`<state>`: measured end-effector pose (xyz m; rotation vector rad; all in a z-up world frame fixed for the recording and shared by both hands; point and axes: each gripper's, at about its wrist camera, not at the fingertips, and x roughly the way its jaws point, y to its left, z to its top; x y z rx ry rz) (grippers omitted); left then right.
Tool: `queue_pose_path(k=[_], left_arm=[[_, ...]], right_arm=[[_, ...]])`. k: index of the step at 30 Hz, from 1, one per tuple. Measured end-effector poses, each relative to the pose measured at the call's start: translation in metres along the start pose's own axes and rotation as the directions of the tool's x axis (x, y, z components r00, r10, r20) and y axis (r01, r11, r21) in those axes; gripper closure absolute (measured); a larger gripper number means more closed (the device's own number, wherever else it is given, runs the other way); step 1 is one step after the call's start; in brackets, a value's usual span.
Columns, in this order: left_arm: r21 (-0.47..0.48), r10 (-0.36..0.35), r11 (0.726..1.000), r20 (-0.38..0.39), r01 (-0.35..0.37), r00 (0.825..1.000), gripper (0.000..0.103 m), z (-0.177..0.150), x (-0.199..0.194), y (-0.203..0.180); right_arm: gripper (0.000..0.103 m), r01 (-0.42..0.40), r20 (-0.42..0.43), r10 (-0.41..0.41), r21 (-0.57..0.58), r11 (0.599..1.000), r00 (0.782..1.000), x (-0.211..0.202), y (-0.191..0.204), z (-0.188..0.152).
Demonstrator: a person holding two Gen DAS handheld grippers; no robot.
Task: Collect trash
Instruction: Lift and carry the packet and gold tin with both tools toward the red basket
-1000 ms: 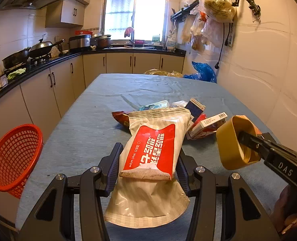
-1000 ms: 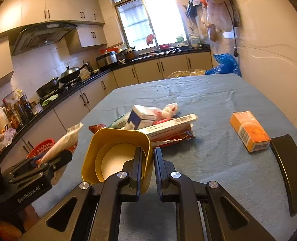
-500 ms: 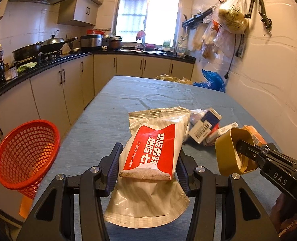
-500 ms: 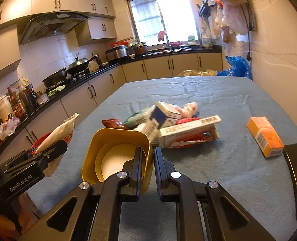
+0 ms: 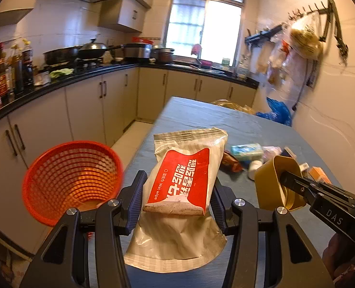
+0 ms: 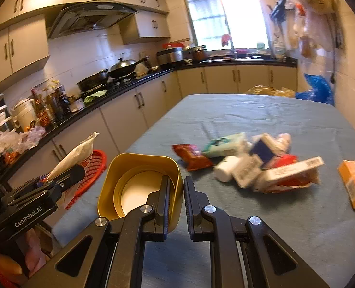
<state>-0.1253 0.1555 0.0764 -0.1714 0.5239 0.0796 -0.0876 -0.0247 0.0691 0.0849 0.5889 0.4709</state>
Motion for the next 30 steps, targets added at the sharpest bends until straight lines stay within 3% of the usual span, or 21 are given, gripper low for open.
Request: queue_pose_path(k=[14, 30], left_arm=[[-0.096, 0.08, 0.992, 0.02, -0.078, 0.997, 0.054, 0.002, -0.011, 0.062], [-0.194, 0.181, 0.965, -0.005, -0.178, 0.984, 0.054, 0.001, -0.008, 0.124]], right_arm=[[0.091, -0.083, -0.071, 0.08, -0.046, 0.995, 0.994, 0.035, 0.045, 0.01], [0.09, -0.146, -0.116, 0.133, -0.11, 0.983, 0.984, 0.068, 0.092, 0.031]])
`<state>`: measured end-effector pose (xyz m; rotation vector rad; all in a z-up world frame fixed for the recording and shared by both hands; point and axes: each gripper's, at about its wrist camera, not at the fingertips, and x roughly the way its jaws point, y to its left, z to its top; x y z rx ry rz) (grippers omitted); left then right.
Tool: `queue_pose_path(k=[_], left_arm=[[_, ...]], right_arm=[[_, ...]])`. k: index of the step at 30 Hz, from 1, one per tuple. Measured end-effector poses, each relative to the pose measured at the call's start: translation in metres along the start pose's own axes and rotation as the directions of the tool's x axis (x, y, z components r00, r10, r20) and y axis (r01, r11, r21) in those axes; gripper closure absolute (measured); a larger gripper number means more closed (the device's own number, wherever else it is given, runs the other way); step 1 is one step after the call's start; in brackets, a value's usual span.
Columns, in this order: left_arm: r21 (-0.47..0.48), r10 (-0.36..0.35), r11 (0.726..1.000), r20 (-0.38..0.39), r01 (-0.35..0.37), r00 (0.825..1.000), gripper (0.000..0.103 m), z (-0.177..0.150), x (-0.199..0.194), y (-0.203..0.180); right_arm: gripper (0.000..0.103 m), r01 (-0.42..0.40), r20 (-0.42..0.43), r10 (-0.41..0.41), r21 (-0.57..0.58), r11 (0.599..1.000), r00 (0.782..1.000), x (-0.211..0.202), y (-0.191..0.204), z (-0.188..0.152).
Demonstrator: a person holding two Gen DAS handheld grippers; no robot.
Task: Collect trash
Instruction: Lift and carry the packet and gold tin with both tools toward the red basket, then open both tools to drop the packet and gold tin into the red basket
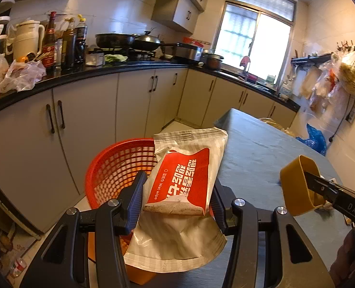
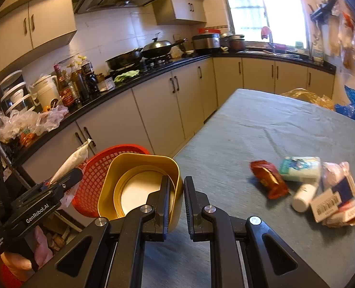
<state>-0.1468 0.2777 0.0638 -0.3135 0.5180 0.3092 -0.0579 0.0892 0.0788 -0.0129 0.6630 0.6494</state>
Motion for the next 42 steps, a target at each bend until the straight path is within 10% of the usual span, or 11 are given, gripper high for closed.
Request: queue_pose_path(k=[36, 42], left_arm=[[-0.065, 0.047, 0.996, -0.086, -0.053, 0.995, 0.054, 0.004, 0.046, 0.037], [-0.052, 0.039, 0.998, -0.075, -0.043, 0.996, 0.042, 0.001, 0.044, 0.037]], right_arm=[[0.088, -0.049, -0.161, 0.037, -0.074, 0.996, 0.986, 0.12, 0.066, 0.033], [0.077, -0.058, -0.165, 0.05, -0.048, 0.997, 0.985, 0.121, 0.064, 0.036]])
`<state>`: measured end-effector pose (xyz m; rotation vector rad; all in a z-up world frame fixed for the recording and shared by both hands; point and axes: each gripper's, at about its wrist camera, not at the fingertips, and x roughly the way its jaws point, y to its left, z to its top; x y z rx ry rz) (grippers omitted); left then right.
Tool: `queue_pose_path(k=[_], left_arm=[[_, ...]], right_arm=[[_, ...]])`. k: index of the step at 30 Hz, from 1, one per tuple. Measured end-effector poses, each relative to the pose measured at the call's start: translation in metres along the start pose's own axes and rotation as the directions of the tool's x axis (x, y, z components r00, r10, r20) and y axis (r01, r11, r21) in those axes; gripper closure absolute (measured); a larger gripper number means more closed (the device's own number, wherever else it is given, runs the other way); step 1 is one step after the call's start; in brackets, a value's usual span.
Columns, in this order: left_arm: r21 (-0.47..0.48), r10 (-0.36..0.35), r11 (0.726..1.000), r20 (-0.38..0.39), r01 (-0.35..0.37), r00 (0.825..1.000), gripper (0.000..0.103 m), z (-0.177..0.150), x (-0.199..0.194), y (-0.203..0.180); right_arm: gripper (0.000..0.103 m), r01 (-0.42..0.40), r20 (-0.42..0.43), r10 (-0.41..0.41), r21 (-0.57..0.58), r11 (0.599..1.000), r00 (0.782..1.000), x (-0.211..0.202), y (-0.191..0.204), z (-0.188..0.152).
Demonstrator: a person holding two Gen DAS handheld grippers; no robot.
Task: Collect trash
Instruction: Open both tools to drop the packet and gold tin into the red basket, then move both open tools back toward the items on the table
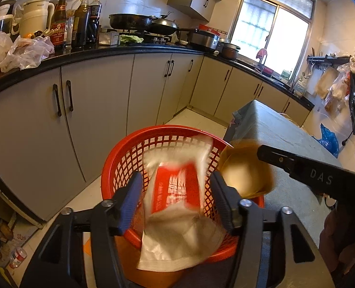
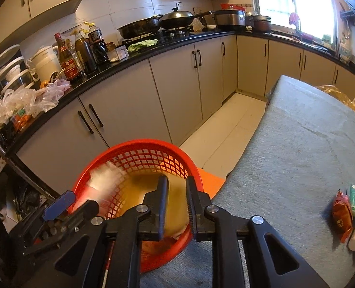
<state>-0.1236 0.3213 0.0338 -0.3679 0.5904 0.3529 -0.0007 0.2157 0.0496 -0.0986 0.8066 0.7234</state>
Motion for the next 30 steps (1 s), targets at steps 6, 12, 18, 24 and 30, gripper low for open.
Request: queue_pose_path(k=[6, 12, 18, 24, 30], left_arm=[[0.005, -0.019, 1.0, 0.028, 0.019, 0.999, 0.031, 0.0, -0.009, -0.002], [0.022, -0.033, 0.999, 0.049, 0.032, 0.998, 0.027, 0.0, -0.021, -0.012], [0.039, -0.055, 0.998, 0.076, 0.052, 0.996, 0.023, 0.0, -0.037, -0.026], [0.069, -0.102, 0.993, 0.079, 0.096, 0.992, 0.023, -0.002, -0.047, -0.052], [0.146, -0.175, 0.976, 0.076, 0.162, 0.982, 0.023, -0.01, -0.06, -0.099]], right_arm=[[0.068, -0.005, 0.047, 0.004, 0.02, 1.0, 0.999, -0.018, -0.003, 0.001], [0.052, 0.003, 0.098, -0.01, 0.076, 0.997, 0.995, -0.05, -0.021, -0.004], [0.036, 0.065, 0.144, -0.082, 0.118, 0.991, 0.986, -0.094, -0.048, -0.025], [0.036, 0.134, 0.18, -0.178, 0.232, 0.963, 0.967, -0.155, -0.101, -0.06], [0.036, 0.214, 0.191, -0.289, 0.337, 0.917, 0.938, -0.214, -0.15, -0.099]])
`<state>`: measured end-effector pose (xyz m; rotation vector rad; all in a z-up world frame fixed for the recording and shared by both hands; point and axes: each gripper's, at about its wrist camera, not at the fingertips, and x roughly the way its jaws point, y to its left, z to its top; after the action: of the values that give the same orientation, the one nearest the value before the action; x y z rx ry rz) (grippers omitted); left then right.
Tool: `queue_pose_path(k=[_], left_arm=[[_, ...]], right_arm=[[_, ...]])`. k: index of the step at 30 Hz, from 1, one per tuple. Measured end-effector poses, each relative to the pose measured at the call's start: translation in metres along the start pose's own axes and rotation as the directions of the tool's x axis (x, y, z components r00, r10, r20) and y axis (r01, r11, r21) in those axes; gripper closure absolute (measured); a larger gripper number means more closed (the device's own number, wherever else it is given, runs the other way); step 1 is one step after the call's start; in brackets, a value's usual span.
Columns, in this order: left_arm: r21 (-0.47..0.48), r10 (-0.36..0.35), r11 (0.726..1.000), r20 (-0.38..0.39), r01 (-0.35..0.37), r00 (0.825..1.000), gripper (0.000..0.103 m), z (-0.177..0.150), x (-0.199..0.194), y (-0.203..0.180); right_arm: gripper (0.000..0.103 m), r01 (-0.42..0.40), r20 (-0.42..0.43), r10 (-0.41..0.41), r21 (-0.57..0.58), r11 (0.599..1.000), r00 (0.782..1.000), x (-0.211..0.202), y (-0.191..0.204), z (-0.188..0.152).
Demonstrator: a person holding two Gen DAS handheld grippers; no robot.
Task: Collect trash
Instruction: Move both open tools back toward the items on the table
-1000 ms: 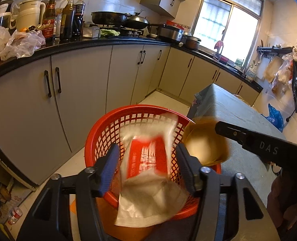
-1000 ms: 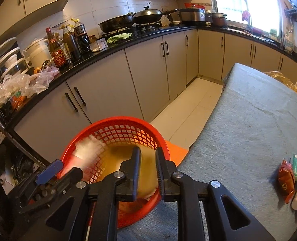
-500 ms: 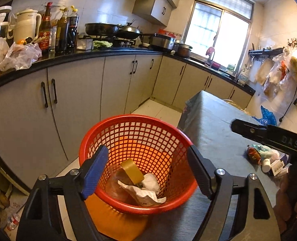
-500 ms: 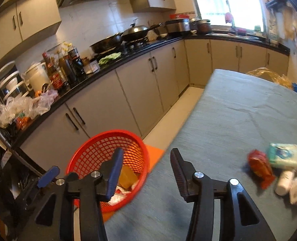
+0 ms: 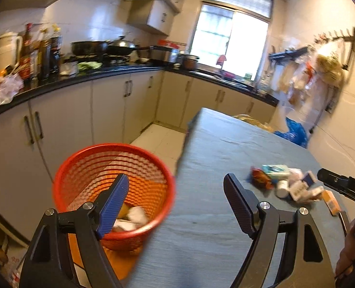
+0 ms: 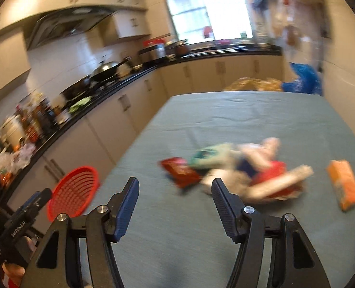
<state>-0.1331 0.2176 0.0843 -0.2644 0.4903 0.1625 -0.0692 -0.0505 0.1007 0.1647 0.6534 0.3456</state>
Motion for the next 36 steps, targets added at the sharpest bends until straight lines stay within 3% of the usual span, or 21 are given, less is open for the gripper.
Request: queue_pose_path(k=[7, 11, 22, 27, 36], left_arm=[[0.11, -0.093, 0.989, -0.064, 0.099, 0.994, 0.022, -0.006, 0.006, -0.066], [0.134, -0.147, 0.977, -0.134, 0.165, 0.98, 0.022, -0.009, 0.014, -0.096], [0.135, -0.173, 0.968, -0.255, 0.212, 0.951, 0.022, -0.005, 0.037, -0.146], [0.063, -0.171, 0.977, -0.344, 0.205, 0.923, 0.022, 0.008, 0.077, -0.152], [-0.09, -0.145, 0.989, -0.492, 0.115, 0.859, 0.022, 0.013, 0.175, -0.154]], right_arm=[[0.036, 0.081, 0.047, -0.087, 0.123, 0.989, 0.995, -0.049, -0.08, -0.01], [0.036, 0.093, 0.042, -0.102, 0.173, 0.98, 0.994, -0.064, -0.108, -0.024], [0.036, 0.089, 0.096, -0.119, 0.271, 0.958, 0.988, -0.109, -0.164, -0.041], [0.036, 0.073, 0.105, -0.108, 0.298, 0.952, 0.989, -0.112, -0.176, -0.043], [0.036, 0.093, 0.106, -0.137, 0.348, 0.933, 0.985, -0.111, -0.21, -0.037]])
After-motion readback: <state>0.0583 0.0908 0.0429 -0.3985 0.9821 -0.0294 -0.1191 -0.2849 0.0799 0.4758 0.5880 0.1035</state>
